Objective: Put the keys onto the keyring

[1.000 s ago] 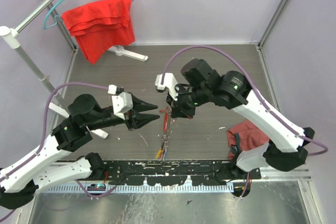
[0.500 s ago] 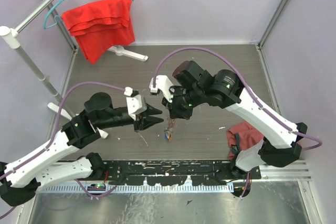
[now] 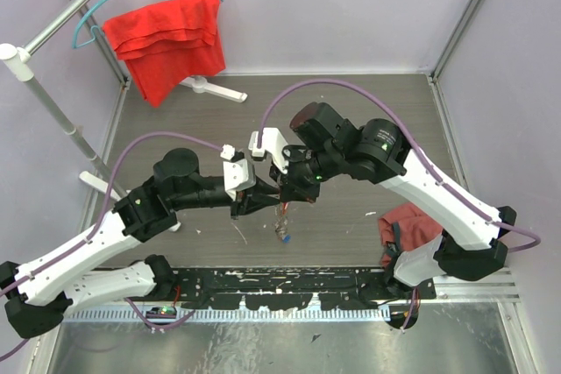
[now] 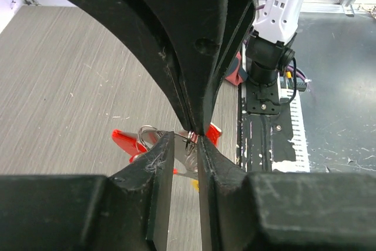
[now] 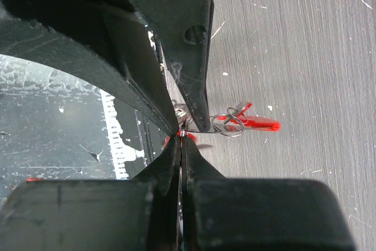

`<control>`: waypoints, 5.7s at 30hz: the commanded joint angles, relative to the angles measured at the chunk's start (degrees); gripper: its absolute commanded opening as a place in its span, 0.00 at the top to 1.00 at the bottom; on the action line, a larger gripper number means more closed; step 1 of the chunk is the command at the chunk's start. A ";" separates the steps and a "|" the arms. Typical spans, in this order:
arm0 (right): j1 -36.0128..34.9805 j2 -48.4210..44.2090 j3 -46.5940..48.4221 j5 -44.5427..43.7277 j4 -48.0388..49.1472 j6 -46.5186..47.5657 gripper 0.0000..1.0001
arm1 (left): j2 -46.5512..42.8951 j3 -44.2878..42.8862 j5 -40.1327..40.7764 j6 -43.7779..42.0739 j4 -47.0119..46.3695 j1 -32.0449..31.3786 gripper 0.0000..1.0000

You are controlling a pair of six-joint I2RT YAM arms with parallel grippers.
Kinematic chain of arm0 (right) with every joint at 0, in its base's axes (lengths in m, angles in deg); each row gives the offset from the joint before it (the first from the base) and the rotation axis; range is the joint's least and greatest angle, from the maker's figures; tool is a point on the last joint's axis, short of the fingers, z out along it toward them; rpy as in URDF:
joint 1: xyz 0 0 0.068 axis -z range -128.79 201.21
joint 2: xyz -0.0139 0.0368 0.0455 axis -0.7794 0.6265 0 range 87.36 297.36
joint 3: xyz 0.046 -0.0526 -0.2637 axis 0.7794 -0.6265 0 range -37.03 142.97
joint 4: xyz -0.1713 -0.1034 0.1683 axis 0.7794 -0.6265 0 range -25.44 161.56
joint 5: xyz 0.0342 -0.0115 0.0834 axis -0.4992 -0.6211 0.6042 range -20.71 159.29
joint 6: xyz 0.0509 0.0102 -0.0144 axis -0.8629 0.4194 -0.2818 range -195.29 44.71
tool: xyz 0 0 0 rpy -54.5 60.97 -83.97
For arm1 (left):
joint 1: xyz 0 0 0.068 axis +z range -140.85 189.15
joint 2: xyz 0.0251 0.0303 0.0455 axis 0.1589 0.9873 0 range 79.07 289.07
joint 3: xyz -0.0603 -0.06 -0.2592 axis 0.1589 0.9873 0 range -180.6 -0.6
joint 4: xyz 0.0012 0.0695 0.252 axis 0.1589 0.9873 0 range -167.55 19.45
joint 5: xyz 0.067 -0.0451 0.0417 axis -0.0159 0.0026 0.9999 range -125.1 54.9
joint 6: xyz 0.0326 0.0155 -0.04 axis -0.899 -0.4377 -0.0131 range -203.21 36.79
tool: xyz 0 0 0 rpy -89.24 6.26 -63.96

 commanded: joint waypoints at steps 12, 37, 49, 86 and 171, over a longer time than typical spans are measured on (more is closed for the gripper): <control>-0.55 -3.98 -1.53 0.99 6.79 -1.47 0.99 | 0.46 -3.02 -3.22 -1.50 -1.79 -0.01 1.00; -0.56 -26.34 -30.70 -21.47 52.36 -39.92 0.55 | -9.93 9.76 16.24 7.07 -25.62 -0.06 1.00; -0.44 -25.02 -32.25 -22.04 51.26 -44.98 0.64 | -10.22 9.30 16.28 6.67 -25.17 -0.04 1.00; -0.50 -24.25 -33.32 -24.52 48.14 -44.38 0.99 | -10.75 9.57 17.66 5.79 -25.60 -0.04 1.00; -0.45 -21.83 -14.35 -1.65 23.56 -1.86 0.99 | -6.70 1.64 -2.66 6.73 -22.50 -0.07 0.59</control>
